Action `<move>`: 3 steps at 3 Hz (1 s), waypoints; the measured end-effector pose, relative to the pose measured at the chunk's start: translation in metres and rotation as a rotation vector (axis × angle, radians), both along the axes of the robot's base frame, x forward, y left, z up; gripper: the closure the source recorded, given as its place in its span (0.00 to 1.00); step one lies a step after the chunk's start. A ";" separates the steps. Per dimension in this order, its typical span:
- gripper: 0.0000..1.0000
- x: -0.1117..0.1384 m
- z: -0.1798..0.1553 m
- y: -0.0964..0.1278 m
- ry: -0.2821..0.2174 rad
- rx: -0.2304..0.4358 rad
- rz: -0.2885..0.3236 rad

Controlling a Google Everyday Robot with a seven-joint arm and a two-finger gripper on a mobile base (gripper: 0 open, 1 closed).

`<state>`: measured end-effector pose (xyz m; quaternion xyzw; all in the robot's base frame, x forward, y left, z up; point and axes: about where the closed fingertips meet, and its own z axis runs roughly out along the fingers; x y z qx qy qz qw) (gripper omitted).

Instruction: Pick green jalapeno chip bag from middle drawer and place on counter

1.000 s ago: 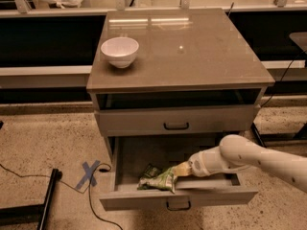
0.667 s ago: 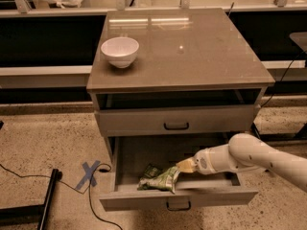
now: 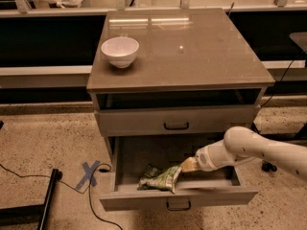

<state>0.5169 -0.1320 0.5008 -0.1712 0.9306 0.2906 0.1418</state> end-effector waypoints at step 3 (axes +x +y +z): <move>0.00 -0.002 -0.047 0.006 0.152 0.027 -0.178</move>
Offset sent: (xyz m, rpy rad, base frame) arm -0.0031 -0.0037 -0.0459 0.0391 0.1530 -0.2328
